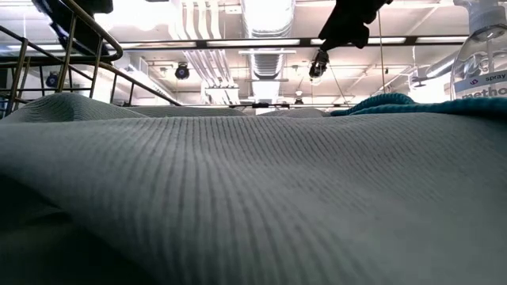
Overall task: Sort microfiber towel by color & place in baskets
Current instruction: Put the top left green towel into the bottom wire basket
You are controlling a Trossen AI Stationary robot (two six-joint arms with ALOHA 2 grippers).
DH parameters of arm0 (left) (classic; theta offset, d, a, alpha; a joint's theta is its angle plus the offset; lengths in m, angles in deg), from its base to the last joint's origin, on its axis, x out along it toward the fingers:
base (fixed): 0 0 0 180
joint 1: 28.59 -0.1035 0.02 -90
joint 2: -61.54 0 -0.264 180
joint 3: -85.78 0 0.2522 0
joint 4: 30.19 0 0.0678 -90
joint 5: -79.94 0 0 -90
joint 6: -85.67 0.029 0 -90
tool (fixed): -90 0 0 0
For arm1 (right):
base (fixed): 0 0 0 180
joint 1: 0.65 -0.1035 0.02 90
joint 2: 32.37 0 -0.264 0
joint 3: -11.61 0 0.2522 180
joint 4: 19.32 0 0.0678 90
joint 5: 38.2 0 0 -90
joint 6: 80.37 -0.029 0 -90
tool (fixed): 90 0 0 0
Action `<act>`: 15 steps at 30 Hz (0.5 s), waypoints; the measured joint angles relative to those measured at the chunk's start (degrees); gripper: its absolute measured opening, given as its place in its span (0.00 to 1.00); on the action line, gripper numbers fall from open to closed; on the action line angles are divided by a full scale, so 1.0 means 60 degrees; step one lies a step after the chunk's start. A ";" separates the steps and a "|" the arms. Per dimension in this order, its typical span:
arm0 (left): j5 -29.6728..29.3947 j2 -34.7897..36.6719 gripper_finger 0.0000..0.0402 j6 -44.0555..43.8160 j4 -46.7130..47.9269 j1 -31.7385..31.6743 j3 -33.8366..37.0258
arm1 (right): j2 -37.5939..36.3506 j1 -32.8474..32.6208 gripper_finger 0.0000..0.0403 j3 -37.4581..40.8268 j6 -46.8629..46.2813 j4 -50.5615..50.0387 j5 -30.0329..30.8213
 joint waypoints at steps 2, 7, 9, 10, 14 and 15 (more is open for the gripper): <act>-0.1122 -0.0146 0.31 0.0137 0.0038 -0.0007 -0.0022 | 0.0001 0.0000 0.42 0.0000 0.0011 -0.0032 0.0003; -0.2867 -0.0548 0.31 0.0216 0.0146 -0.0079 0.0534 | 0.0001 0.0000 0.42 0.0000 0.0170 -0.0484 0.0002; -0.2873 -0.0815 0.31 0.0140 -0.0209 -0.0131 0.0771 | 0.0001 0.0003 0.42 0.0000 0.0293 -0.0554 0.0005; -0.2870 -0.0952 0.31 0.0132 -0.0504 -0.0138 0.0886 | 0.0001 0.0000 0.42 0.0000 0.0347 -0.0542 0.0003; -0.2866 -0.1618 0.31 0.0700 -0.1411 -0.0272 0.1313 | 0.0001 0.0000 0.42 0.0000 0.0475 -0.0543 0.0003; -0.2866 -0.1831 0.31 0.0748 -0.1525 -0.0334 0.1347 | 0.0001 0.0000 0.42 0.0000 0.0476 -0.0543 0.0003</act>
